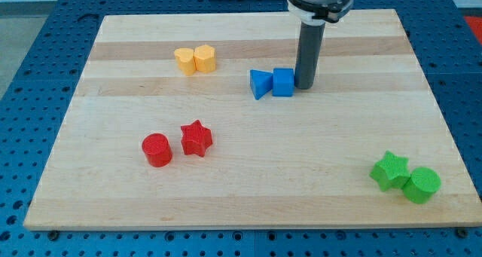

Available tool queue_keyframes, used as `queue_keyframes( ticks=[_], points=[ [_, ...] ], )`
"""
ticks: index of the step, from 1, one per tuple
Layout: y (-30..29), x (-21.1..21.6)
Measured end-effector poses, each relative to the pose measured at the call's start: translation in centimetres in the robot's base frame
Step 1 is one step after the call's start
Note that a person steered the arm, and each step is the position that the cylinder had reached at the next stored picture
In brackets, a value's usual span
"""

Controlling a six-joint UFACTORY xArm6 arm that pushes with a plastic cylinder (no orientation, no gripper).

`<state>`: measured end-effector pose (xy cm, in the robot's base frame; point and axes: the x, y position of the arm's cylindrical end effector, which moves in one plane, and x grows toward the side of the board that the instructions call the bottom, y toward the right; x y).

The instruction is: Slide the yellow hexagon parallel to the right of the blue cube

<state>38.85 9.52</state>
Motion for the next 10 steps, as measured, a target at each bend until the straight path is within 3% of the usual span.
queue_keyframes(
  ticks=[1, 2, 3, 4, 6, 8, 10],
  points=[
    [6.0, -0.3],
    [15.5, -2.3],
    [24.7, -6.4],
    [25.0, -10.0],
    [8.9, -12.2],
    [-11.6, -11.2],
    [-26.7, -9.2]
  ],
)
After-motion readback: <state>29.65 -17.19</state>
